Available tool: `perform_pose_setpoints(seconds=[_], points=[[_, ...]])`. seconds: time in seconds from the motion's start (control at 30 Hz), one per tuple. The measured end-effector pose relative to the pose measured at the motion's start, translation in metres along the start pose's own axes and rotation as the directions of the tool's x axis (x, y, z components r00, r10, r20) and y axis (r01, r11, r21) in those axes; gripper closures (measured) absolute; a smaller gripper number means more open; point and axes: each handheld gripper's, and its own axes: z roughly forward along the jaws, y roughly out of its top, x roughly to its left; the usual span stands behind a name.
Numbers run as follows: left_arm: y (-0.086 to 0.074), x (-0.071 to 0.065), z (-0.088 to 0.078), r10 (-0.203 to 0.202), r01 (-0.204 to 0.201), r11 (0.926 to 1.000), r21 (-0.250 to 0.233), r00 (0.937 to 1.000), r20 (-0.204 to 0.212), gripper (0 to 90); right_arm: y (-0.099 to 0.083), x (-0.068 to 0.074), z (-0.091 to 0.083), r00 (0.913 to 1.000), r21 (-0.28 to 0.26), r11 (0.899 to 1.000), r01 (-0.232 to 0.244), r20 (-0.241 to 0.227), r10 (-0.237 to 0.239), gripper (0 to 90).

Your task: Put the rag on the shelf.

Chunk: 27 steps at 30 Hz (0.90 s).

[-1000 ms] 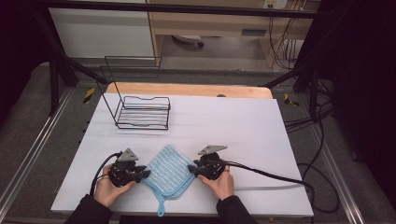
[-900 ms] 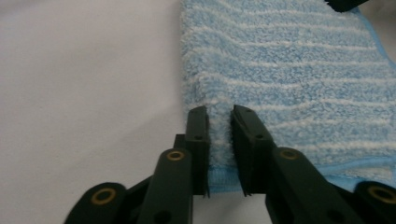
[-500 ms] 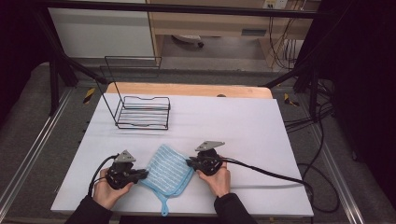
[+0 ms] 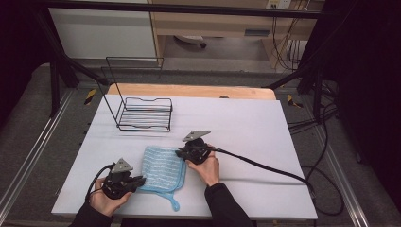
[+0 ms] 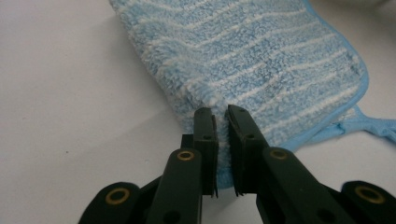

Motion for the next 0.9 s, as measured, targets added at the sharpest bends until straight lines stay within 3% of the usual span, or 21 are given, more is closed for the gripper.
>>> perform_pose_setpoints(seconds=[0.2,0.33,0.37,0.43,0.57,0.63,0.73,0.83,0.9], points=[[-0.001,0.0,0.0,0.001,-0.001,1.0,-0.009,1.0,-0.001,79.5,-0.004,-0.003,0.01,1.0,0.004,1.0,0.005,0.006,-0.005,80.3],[0.0,0.003,-0.004,-0.004,0.004,0.9993,-0.036,0.9999,0.012,69.1,-0.003,-0.002,0.006,0.9996,-0.01,1.0,0.025,0.016,-0.024,74.5],[0.0,0.005,-0.005,-0.008,0.008,0.9989,-0.047,0.9998,0.02,62.0,0.0,-0.002,0.0,0.9995,-0.027,0.999,0.028,0.016,-0.027,69.3],[0.001,0.008,-0.009,-0.01,0.012,0.9972,-0.073,0.9997,0.024,59.2,0.002,-0.001,-0.004,0.9997,-0.039,0.999,0.021,0.012,-0.02,65.0],[0.005,0.015,-0.016,-0.01,0.013,0.9924,-0.122,0.9996,0.027,48.2,0.006,-0.002,-0.023,0.9994,-0.068,0.997,0.03,0.021,-0.028,44.9],[0.007,0.019,-0.017,-0.014,0.017,0.9916,-0.128,0.9996,0.025,38.9,0.006,-0.004,-0.039,0.9998,-0.088,0.996,0.012,0.014,-0.011,32.9],[0.011,0.024,-0.016,-0.017,0.021,0.9932,-0.115,0.9992,0.036,33.4,0.003,-0.007,-0.049,0.9999,-0.096,0.995,-0.003,0.017,0.004,26.2],[0.015,0.027,-0.015,0.005,-0.004,0.9937,-0.112,0.9999,0.016,26.2,-0.005,-0.013,-0.063,0.9996,-0.104,0.994,-0.021,0.017,0.023,17.1],[0.018,0.029,-0.013,0.008,-0.004,0.994,-0.109,0.9995,0.029,24.0,-0.01,-0.017,-0.07,0.9991,-0.102,0.994,-0.04,0.014,0.041,13.4]])
